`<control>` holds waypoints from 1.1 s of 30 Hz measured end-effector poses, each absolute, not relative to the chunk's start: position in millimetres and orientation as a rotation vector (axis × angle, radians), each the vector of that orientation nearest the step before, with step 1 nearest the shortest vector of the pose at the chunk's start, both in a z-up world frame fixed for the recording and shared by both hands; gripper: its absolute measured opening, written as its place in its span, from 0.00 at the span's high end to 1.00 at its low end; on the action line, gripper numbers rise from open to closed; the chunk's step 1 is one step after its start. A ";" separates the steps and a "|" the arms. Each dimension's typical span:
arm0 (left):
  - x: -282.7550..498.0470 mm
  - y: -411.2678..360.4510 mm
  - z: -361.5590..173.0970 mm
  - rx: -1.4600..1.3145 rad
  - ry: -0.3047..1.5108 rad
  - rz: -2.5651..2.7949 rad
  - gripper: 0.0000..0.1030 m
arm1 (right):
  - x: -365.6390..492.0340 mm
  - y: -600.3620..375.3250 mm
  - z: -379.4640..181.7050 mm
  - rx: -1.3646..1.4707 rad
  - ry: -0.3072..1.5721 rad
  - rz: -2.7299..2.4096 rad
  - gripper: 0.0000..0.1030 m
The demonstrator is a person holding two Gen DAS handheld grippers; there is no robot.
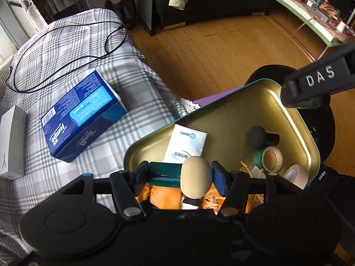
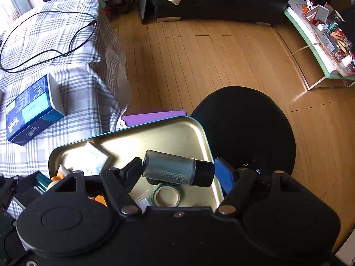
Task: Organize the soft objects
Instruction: 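Carry the bottle and sponge stick over the gold tray with both grippers, then open both grippers to drop the sponge stick and bottle into the tray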
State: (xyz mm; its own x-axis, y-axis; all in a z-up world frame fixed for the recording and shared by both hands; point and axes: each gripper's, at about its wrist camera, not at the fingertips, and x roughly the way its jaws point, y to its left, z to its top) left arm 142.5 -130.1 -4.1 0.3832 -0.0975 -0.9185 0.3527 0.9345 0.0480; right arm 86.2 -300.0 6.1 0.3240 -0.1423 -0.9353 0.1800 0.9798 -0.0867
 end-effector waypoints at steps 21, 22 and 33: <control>130.2 -163.0 -14.9 0.280 1.059 -0.232 0.11 | 74.5 -323.4 0.2 0.141 1.161 -0.183 0.34; 128.3 -163.3 -15.7 0.284 1.058 -0.229 0.11 | 74.2 -322.4 0.8 0.139 1.156 -0.176 0.34; 113.9 -160.1 -23.7 0.300 1.072 -0.219 0.08 | 72.0 -311.7 7.8 0.108 1.106 -0.132 0.34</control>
